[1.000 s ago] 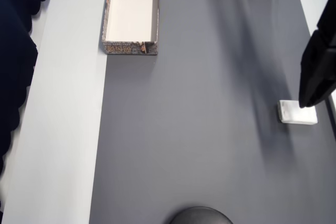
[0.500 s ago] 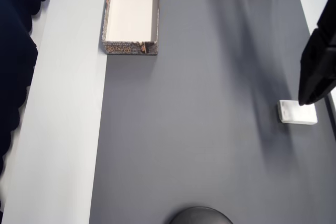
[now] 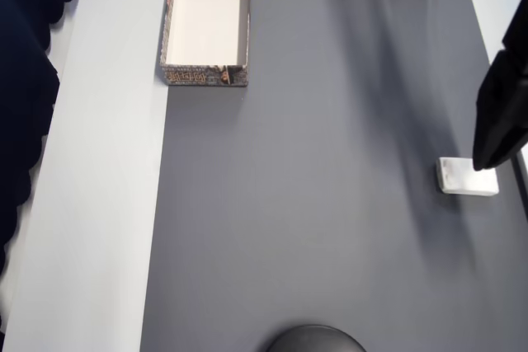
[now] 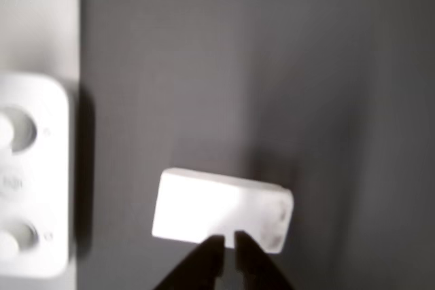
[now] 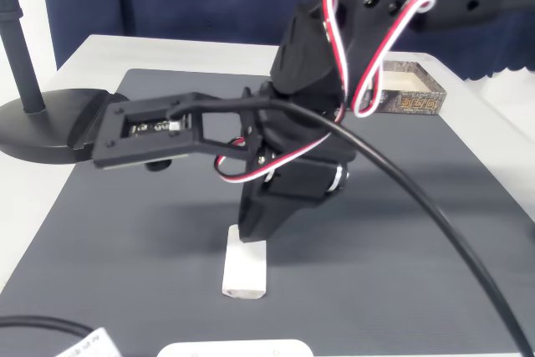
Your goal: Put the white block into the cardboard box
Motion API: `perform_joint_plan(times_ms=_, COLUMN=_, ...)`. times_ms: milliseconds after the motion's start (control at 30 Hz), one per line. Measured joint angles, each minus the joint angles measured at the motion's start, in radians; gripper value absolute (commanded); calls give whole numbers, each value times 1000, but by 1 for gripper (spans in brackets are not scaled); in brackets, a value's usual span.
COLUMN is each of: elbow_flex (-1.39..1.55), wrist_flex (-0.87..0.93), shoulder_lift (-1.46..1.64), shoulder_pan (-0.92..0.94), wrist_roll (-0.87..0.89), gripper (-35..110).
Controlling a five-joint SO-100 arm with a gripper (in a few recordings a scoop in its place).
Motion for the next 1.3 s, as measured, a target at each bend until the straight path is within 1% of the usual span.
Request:
perform_joint_plan(times_ms=67, elbow_flex=-3, wrist_flex=5, shoulder_lift=0, shoulder_pan=-2, wrist_roll=89, gripper=-2)
perform_joint_plan(times_ms=300, elbow_flex=-3, wrist_flex=5, shoulder_lift=0, shoulder_pan=-11, wrist_roll=489, gripper=-2)
perform_joint_plan(times_ms=367, elbow_flex=-3, wrist_flex=5, shoulder_lift=0, shoulder_pan=-11, wrist_roll=572, gripper=-2)
perform_joint_plan(times_ms=467, elbow_flex=-3, wrist_flex=12, shoulder_lift=0, shoulder_pan=-11, wrist_roll=630, gripper=-2)
perform_joint_plan(times_ms=633, elbow_flex=-3, wrist_flex=44, shoulder_lift=0, shoulder_pan=-11, wrist_roll=678, gripper=-2)
perform_joint_plan(times_ms=867, elbow_flex=-8, wrist_flex=58, shoulder_lift=0, shoulder_pan=5, wrist_roll=838, gripper=-2)
perform_joint_plan(times_ms=1200, elbow_flex=-18, wrist_flex=58, shoulder_lift=0, shoulder_pan=8, wrist_roll=989, gripper=-2)
perform_joint_plan(times_ms=1300, elbow_flex=-18, wrist_flex=58, shoulder_lift=0, shoulder_pan=8, wrist_roll=1063, gripper=-2)
